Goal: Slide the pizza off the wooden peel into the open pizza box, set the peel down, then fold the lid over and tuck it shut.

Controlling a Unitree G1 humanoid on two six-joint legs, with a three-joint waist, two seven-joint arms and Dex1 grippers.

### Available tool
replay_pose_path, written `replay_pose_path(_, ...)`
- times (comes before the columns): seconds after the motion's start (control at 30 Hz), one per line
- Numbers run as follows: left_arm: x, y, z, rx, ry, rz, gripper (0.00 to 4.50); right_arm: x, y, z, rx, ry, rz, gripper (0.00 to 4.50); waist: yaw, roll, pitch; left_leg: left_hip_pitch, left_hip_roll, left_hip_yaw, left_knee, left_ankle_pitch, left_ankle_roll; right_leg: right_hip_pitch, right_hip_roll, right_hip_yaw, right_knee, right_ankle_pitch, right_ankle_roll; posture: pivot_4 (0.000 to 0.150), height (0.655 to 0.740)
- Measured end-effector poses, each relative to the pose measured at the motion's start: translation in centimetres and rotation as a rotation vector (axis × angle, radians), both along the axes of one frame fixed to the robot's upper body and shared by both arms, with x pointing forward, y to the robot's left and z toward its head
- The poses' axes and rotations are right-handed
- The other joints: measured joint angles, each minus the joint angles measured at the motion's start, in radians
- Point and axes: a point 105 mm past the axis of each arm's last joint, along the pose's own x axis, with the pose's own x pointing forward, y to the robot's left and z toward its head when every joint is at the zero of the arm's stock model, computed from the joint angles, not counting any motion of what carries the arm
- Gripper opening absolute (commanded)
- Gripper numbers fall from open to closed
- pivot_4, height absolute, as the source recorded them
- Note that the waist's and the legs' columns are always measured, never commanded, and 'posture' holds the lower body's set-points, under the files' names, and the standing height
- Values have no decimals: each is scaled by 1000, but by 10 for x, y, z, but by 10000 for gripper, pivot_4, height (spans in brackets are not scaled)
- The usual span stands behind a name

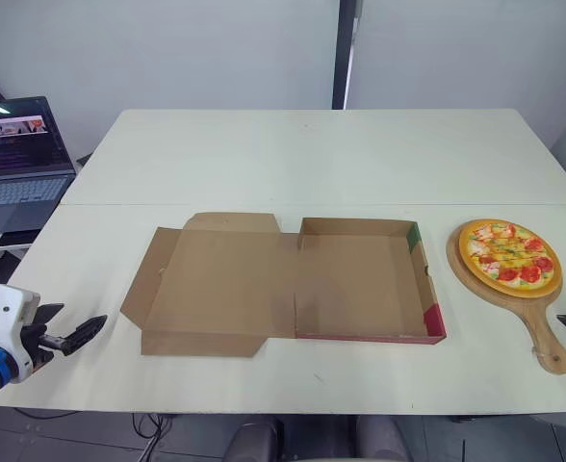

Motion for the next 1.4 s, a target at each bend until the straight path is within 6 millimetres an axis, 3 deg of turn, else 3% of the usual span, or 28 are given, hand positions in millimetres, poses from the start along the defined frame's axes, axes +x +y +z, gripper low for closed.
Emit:
replay_pose_path(0.33, 3, -9, 11, -77, -27, -121, 44507, 11, -9, 6, -32, -67, -35, 45000, -1, 0, 0, 0, 0, 0, 0, 0, 0, 0, 0, 0, 0, 0, 0, 1500, 7400)
replay_pose_path(0.8, 2, -6, 12, -110, -36, -125, 44507, 16, -10, 9, -27, -92, -35, 45000, -1, 0, 0, 0, 0, 0, 0, 0, 0, 0, 0, 0, 0, 0, 0, 1500, 7400)
replay_pose_path(1.0, 6, -13, 28, -138, -94, -169, 44507, 14, -8, 6, -23, -85, -33, 45000, 0, 0, 0, 0, 0, 0, 0, 0, 0, 0, 0, 0, 0, 0, 0, 1500, 7400)
replay_pose_path(1.1, 14, -32, 46, -148, -127, -262, 44507, 13, 1, 6, -9, -86, -8, 45000, 1, 0, 0, 0, 0, -1, 0, 0, 0, 0, 0, 0, 0, 0, 0, 1500, 7400)
replay_pose_path(1.23, 26, -78, 77, -141, -159, -463, 44507, 12, 9, 19, 13, -122, 6, 45000, 1, 0, 0, 0, 0, 0, 0, 0, 0, 0, 0, 0, 0, 0, 0, 1500, 7400)
replay_pose_path(1.4, 31, -147, 84, -167, -130, -738, 44507, 5, 7, 27, 14, -123, -7, 45000, 1, 0, 0, 0, 0, 0, 0, 0, 0, 0, 0, 0, 0, 0, 0, 1500, 7400)
